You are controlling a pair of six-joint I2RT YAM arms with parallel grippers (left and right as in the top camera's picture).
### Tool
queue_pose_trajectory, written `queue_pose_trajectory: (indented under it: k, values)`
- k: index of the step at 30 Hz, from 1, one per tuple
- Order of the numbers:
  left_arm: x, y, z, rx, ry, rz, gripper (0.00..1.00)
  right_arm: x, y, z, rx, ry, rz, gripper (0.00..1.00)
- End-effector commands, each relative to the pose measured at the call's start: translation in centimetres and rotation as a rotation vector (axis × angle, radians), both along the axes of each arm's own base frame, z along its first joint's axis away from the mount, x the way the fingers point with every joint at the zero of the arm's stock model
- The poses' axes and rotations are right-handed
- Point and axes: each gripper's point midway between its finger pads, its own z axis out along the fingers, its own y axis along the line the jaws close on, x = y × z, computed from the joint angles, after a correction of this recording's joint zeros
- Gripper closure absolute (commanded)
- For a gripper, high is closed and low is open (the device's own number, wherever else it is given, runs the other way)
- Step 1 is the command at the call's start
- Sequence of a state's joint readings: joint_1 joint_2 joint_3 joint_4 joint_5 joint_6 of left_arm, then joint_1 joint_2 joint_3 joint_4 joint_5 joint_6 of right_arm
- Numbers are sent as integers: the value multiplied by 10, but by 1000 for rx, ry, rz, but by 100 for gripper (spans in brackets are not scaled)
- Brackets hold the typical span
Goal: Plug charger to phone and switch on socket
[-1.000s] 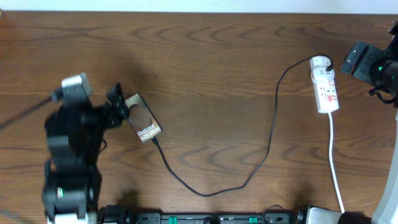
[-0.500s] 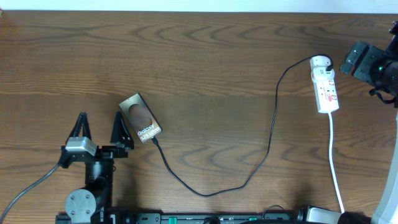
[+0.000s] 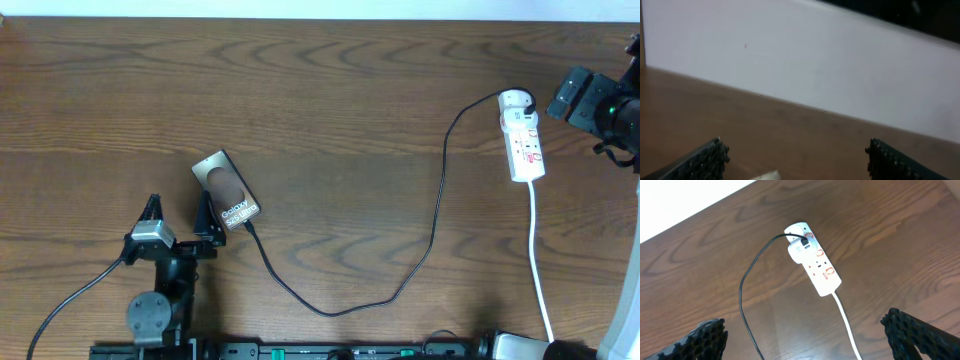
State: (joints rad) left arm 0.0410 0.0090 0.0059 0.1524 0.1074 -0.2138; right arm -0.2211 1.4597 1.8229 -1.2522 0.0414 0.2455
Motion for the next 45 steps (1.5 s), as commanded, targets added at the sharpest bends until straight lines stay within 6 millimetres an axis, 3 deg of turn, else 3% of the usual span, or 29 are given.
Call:
queue_pose_trajectory:
  k: [1,3,12,45]
  values:
    - [0,-4,-29,-13,115,-19,13,0,1,1,0,-4,-9,1]
    - [-3,-3,-54,-14,217,-17,13,0,1,1,0,-4,-9,1]
    - [-3,-11,-52,105,204,-67,13,0,1,1,0,-4,-9,1]
    - [-3,-10,-51,98,204,-59,13,0,1,1,0,-4,-9,1]
